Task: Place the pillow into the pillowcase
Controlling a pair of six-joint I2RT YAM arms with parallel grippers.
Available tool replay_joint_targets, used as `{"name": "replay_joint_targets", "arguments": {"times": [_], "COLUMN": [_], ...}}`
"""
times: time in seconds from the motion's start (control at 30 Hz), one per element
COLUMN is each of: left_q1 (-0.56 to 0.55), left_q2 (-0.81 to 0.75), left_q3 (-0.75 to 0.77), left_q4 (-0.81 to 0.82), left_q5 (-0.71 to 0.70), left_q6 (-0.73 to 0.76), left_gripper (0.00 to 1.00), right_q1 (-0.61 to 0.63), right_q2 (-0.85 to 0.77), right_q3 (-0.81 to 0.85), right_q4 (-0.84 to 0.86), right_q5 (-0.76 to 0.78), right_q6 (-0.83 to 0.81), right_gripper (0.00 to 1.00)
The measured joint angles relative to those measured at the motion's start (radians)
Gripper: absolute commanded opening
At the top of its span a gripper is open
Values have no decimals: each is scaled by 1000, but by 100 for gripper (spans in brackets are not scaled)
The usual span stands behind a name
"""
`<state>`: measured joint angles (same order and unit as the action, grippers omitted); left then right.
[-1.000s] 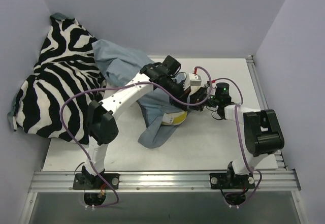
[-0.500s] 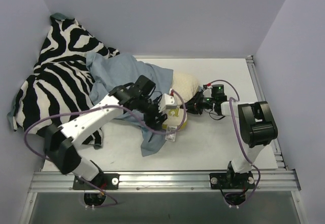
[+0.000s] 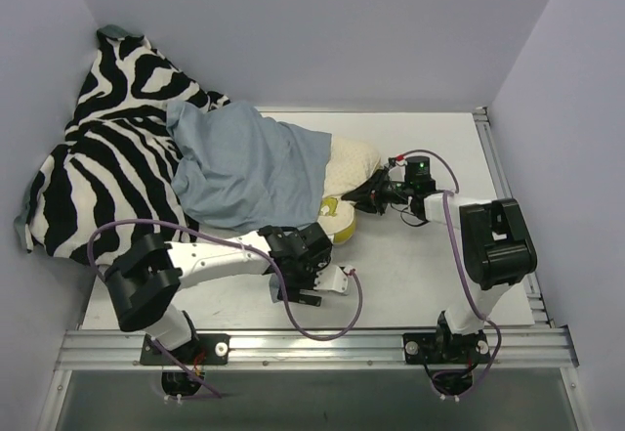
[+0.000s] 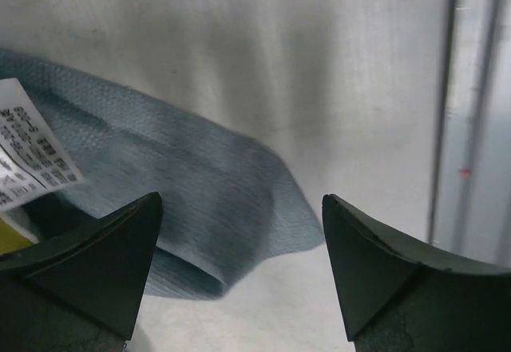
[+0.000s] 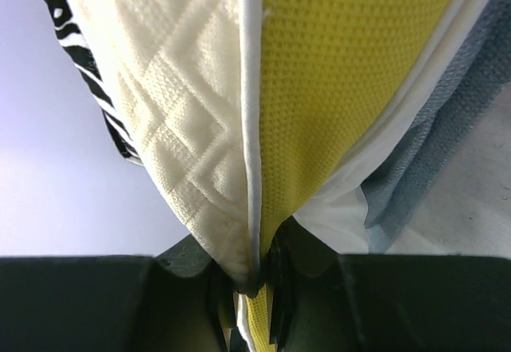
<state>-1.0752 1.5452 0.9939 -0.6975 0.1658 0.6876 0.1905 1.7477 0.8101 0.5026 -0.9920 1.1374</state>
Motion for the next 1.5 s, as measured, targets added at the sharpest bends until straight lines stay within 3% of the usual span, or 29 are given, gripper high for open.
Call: {"name": "replay_joint_targets", "arguments": {"times": [0.13, 0.23, 0.27, 0.3, 0.4, 0.7, 0.93, 0.97, 1.03, 1.1, 1.13, 1.23, 1.4, 1.5], "left_q1": [-4, -5, -7, -9, -25, -164, -173, -173, -174, -195, -202, -183, 32, 136], "left_q2": [99, 148, 163, 179, 202, 187, 165, 153, 120, 77, 49, -48, -166, -178], "left_q3": [4, 26, 39, 53, 111, 481, 446, 425, 380, 358, 351, 341, 341, 331], "left_q4": [70, 85, 85, 80, 61, -11, -40, -40, -28, 2, 17, 60, 149, 155], "left_q5": [-141, -193, -191, -184, -94, 179, 243, 243, 270, 304, 316, 364, 373, 316], "left_q6": [27, 51, 64, 77, 113, 106, 106, 106, 95, 57, 36, -64, -276, -304], "left_gripper": [85, 32, 4, 0, 0, 0, 1, 22, 54, 69, 71, 73, 77, 79], "right_q1": [1, 4, 7, 10, 27, 114, 153, 148, 138, 136, 137, 138, 115, 57], "right_q2": [-9, -13, -13, -13, -11, 98, 209, 227, 251, 262, 260, 212, 42, -60], "right_q3": [0, 0, 0, 0, 0, 105, 174, 180, 181, 178, 175, 165, 128, 124], "right_q4": [0, 1, 2, 5, 39, 231, 98, 65, -21, -137, -186, -320, -574, -700], "right_q5": [-5, -9, -10, -11, -15, -64, -71, -72, -71, -49, -44, -30, -6, 4], "right_q6": [10, 14, 16, 22, 66, 213, -29, -66, -145, -225, -264, -384, -560, -656], "right_gripper": [0, 0, 0, 0, 0, 0, 0, 2, 15, 22, 32, 48, 56, 62]}}
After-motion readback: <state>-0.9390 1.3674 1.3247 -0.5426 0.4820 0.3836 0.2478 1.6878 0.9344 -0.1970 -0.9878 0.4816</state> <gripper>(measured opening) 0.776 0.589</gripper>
